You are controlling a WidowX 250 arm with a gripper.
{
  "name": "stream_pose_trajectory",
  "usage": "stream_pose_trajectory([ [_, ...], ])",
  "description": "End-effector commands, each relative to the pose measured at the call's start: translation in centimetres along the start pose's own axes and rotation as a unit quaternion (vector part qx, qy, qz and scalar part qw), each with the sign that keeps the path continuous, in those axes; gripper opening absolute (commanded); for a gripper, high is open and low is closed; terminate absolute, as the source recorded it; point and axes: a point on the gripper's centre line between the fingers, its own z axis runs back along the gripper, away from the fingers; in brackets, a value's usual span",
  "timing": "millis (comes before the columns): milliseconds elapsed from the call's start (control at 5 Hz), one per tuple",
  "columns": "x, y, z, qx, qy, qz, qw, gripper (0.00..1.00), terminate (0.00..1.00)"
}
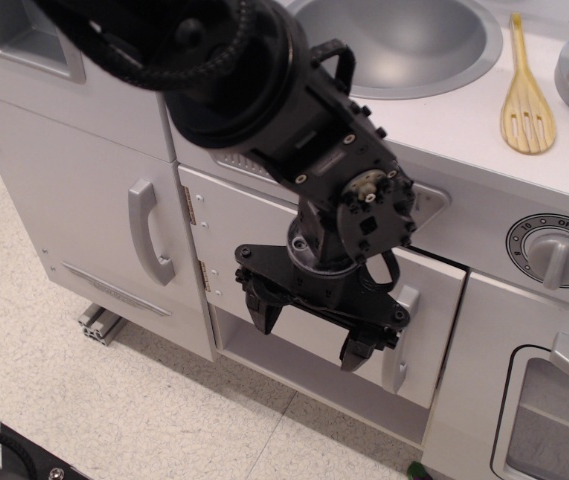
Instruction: Open cabinet
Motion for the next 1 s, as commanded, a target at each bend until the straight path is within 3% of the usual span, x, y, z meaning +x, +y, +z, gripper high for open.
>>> stream_pose_trajectory([
  [0,0.0,0.0,0.0,0.0,0.0,0.0,1.0,1.0,0.0],
  [200,0.4,-2.7,-1.1,-0.029,-0.015,-0.007,0.9995,1.0,0.0],
  [400,1.3,-4.6,-2.3,-0.048,-0.064,-0.029,0.9964,1.0,0.0],
  [800,4.1,-6.2,-3.3,-0.062,-0.101,-0.044,0.992,1.0,0.0],
])
